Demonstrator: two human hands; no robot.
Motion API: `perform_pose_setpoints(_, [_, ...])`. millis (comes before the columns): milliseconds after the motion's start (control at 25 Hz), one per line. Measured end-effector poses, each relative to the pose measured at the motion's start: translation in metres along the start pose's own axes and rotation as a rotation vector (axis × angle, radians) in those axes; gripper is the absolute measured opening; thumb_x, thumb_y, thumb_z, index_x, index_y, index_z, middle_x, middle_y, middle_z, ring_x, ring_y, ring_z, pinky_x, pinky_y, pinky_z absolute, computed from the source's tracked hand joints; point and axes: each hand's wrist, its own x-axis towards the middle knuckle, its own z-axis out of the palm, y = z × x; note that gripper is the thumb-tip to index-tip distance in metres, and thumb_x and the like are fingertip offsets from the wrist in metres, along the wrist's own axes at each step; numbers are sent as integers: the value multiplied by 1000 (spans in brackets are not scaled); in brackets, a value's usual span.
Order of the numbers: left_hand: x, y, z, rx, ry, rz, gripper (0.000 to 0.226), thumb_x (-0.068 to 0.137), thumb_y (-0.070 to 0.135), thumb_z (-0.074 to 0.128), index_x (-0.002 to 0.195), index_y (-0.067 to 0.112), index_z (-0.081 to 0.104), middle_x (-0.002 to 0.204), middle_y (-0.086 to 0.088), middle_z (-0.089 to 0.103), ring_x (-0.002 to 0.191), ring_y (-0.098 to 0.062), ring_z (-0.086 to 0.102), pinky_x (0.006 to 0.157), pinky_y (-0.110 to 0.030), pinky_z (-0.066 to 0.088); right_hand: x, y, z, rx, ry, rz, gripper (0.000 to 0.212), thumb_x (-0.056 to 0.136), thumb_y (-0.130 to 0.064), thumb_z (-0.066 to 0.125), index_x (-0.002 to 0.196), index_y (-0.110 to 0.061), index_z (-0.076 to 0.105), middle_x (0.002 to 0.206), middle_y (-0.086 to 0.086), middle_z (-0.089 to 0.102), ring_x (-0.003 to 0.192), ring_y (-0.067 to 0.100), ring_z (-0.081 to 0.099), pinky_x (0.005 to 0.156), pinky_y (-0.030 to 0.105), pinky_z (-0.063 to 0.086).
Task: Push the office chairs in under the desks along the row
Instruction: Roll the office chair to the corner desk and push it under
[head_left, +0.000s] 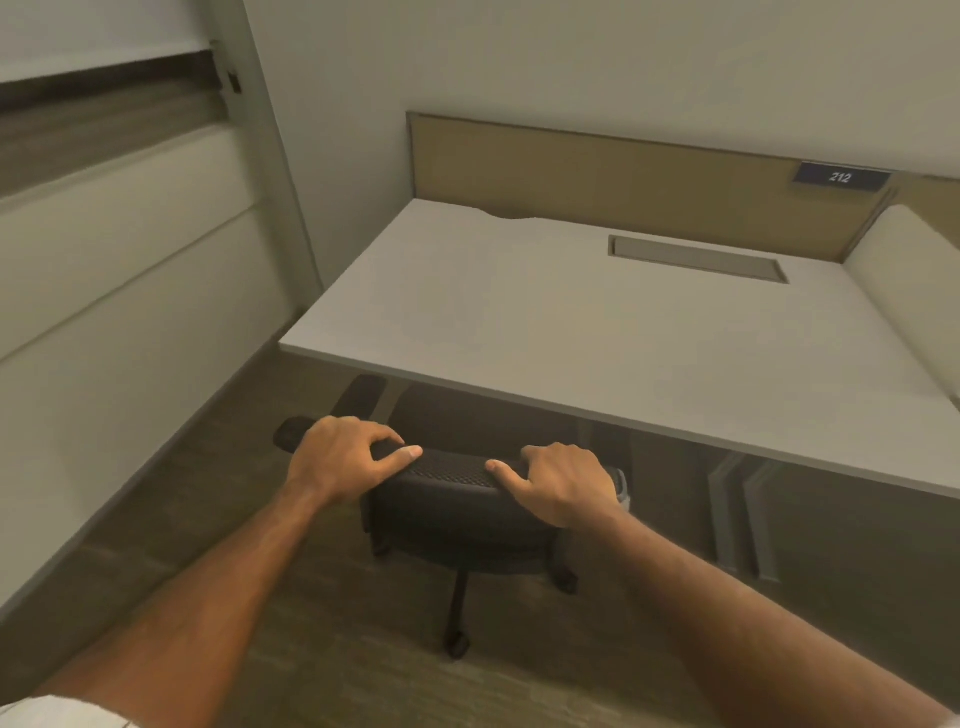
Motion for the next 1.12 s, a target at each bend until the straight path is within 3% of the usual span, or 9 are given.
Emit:
perform_pose_setpoints(160, [8,-20,-1,-14,-10,52,84,76,96,21,100,38,78,90,12,77,86,-14,70,79,-35,54,8,-14,3,-27,20,49,71,94,-77,24,73,-17,55,69,0,60,66,18,57,63,37,43])
perform_pose_setpoints(520, [20,-39,-12,3,-83,98,89,76,95,16,103,36,77,91,15,76,83,-8,67,73,-31,47,12,-34,12,52,48,135,70,90,-81,24,70,-21,53,68,-2,62,66,16,61,72,40,56])
perform_pose_setpoints(600, [23,-36,-11,34,-141,137,97,76,95,7,106,33,76,92,14,75,81,-7,66,73,-31,47,8,-34,12,56,65,164,70,91,-81,25,73,-21,56,70,-2,63,67,15,61,72,39,56])
perform_pose_setpoints(800, [31,-30,-13,100,-278,118,109,71,95,-5,114,29,70,108,8,73,96,-13,66,88,-38,49,-6,-34,12,0,149,196,65,97,-72,24,78,-18,55,73,0,63,67,19,57,70,40,47])
perform_pose_setpoints(880, [31,-21,-13,104,-307,103,109,71,95,-3,123,29,66,119,6,71,107,-15,65,98,-43,46,-12,-31,14,37,157,176,64,99,-68,25,92,-18,64,92,3,69,85,24,62,82,43,45])
perform_pose_setpoints(920, [30,-13,-13,96,-312,111,112,70,97,-4,128,28,63,123,5,69,112,-16,63,102,-45,45,-16,-29,14,68,151,169,64,99,-67,27,111,-18,66,110,5,70,103,26,62,95,46,42])
perform_pose_setpoints(1000, [29,11,-11,75,-330,161,119,66,99,-4,137,26,57,131,3,65,119,-18,60,106,-48,42,-28,-22,11,107,129,154,67,99,-65,33,142,-18,52,143,5,56,134,27,47,117,49,25])
perform_pose_setpoints(1120, [25,58,-3,40,-353,256,121,65,100,-1,146,25,47,141,1,60,126,-19,57,108,-48,41,-54,-8,6,82,95,86,73,99,-59,46,158,-19,30,164,3,30,152,23,20,124,44,9])
